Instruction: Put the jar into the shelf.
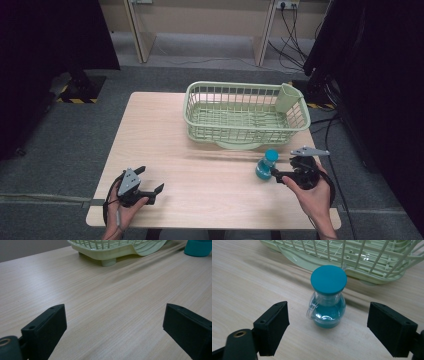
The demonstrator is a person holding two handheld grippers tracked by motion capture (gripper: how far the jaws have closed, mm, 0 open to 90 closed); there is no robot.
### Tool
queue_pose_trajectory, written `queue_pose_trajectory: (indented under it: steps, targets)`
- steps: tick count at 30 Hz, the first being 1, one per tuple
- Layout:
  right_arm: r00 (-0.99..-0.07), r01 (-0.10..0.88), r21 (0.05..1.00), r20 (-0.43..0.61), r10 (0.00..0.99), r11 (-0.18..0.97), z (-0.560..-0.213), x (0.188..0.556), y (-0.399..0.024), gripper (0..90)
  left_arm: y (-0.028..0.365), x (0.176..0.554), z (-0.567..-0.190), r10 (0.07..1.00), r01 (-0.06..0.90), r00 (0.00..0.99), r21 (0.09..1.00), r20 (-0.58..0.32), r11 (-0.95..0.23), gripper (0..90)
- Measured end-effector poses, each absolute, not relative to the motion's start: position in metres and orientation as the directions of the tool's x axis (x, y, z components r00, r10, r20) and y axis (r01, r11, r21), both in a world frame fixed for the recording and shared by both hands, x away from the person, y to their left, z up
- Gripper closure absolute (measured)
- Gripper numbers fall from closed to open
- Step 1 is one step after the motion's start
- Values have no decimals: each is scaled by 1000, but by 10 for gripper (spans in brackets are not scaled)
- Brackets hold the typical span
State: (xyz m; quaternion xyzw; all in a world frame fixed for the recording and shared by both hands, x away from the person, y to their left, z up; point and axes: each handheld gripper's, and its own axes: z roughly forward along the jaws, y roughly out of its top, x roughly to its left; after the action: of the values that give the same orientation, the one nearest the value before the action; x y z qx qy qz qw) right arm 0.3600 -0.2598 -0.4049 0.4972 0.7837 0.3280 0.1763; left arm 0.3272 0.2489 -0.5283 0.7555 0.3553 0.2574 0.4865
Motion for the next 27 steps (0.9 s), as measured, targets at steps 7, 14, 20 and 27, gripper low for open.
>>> queue_pose_trajectory:
  steps: [7,14,20,27]
  targets:
    - [-448,672,676,46,893,302,-402,375,-251,244,249,327,-528,787,285,615,918,44,-274,46]
    - [-448,687,659,51,892,307,-403,388,-248,299,249,327,-528,787,285,616,918,45,-276,46]
    - [-450,703,640,64,891,310,-404,399,-244,345,249,327,-528,787,285,616,918,44,-274,47]
    - [-443,723,611,54,895,322,-406,409,-240,393,249,327,-528,786,285,616,918,44,-274,46]
